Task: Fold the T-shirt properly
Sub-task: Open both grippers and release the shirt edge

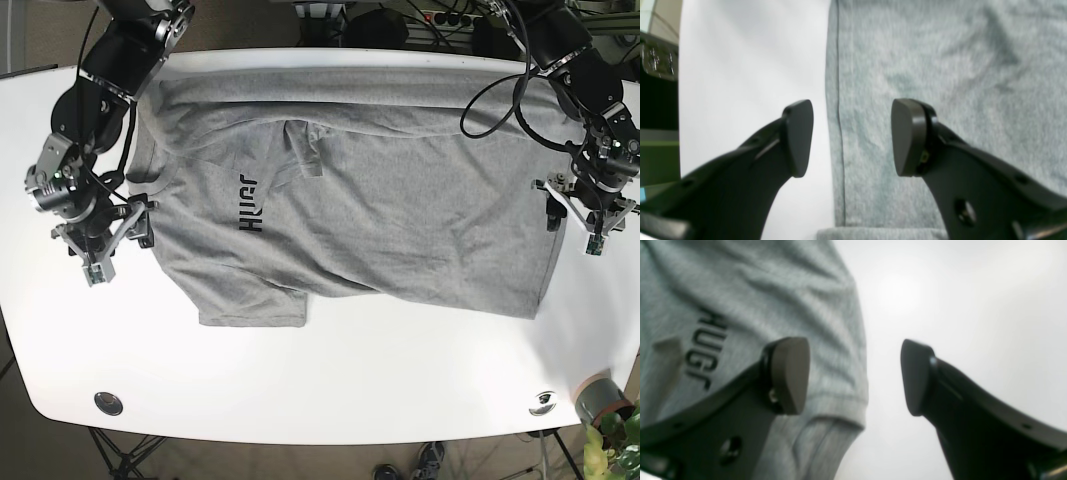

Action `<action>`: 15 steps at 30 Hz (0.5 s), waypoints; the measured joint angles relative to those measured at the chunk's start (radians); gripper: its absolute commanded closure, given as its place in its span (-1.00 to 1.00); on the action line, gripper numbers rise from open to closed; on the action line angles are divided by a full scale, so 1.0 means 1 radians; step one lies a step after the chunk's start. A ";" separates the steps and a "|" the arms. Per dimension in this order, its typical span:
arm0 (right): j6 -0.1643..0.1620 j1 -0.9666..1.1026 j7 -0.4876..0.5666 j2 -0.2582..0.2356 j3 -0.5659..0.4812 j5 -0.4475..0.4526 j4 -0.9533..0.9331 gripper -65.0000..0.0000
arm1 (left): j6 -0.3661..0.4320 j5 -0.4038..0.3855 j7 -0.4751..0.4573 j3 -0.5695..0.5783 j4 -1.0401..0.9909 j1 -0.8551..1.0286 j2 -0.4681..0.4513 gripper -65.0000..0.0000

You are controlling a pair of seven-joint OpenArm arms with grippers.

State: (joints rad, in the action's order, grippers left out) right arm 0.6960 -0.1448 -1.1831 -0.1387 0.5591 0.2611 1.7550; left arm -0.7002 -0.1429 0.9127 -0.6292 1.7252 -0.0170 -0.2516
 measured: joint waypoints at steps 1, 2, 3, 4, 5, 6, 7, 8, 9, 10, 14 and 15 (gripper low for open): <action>0.002 -0.020 0.015 -0.001 -0.011 -0.023 -0.031 -0.28 | 0.000 0.000 0.000 0.000 -0.010 0.000 0.000 -0.02; 0.002 -0.044 0.035 -0.004 -0.023 -0.050 -0.072 -0.28 | 0.000 0.000 0.000 0.000 -0.019 0.002 0.002 -0.02; -0.001 -0.060 0.057 -0.005 -0.037 -0.071 -0.118 -0.28 | 0.000 0.000 0.001 0.001 -0.031 0.003 0.003 -0.02; 0.010 -0.072 0.092 -0.009 -0.042 -0.085 -0.164 -0.28 | 0.000 0.000 0.002 0.001 -0.040 0.001 0.005 -0.02; 0.003 -0.086 0.118 -0.011 -0.047 -0.103 -0.200 -0.28 | 0.000 0.000 0.005 0.001 -0.047 0.000 0.005 -0.02; 0.003 -0.101 0.138 -0.011 -0.049 -0.120 -0.239 -0.28 | 0.000 0.005 0.008 0.001 -0.052 -0.001 0.003 -0.02; -0.001 -0.113 0.157 -0.011 -0.050 -0.136 -0.285 -0.28 | 0.000 0.007 0.007 0.000 -0.054 -0.003 0.003 -0.02; -0.002 -0.119 0.184 -0.011 -0.050 -0.144 -0.329 -0.28 | 0.000 0.007 0.007 0.000 -0.054 -0.005 0.001 -0.02; -0.002 -0.126 0.211 -0.012 -0.050 -0.145 -0.362 -0.28 | 0.000 0.002 0.005 0.000 -0.056 -0.005 0.001 -0.02; -0.001 -0.126 0.241 -0.014 -0.051 -0.145 -0.399 -0.28 | 0.000 0.000 0.002 0.000 -0.063 -0.009 -0.001 -0.02; 0.003 -0.129 0.323 -0.043 -0.069 -0.144 -0.527 -0.28 | 0.000 0.003 0.003 0.000 -0.085 -0.010 0.000 -0.02; -0.005 -0.124 0.330 -0.045 -0.070 -0.150 -0.539 -0.28 | 0.000 0.003 0.004 0.000 -0.085 -0.010 0.000 -0.02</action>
State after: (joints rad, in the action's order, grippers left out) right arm 0.6914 -0.2687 -0.8532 -0.1833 0.4889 0.1116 1.2156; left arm -0.7002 -0.1394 0.9169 -0.6292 1.6405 -0.0269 -0.2516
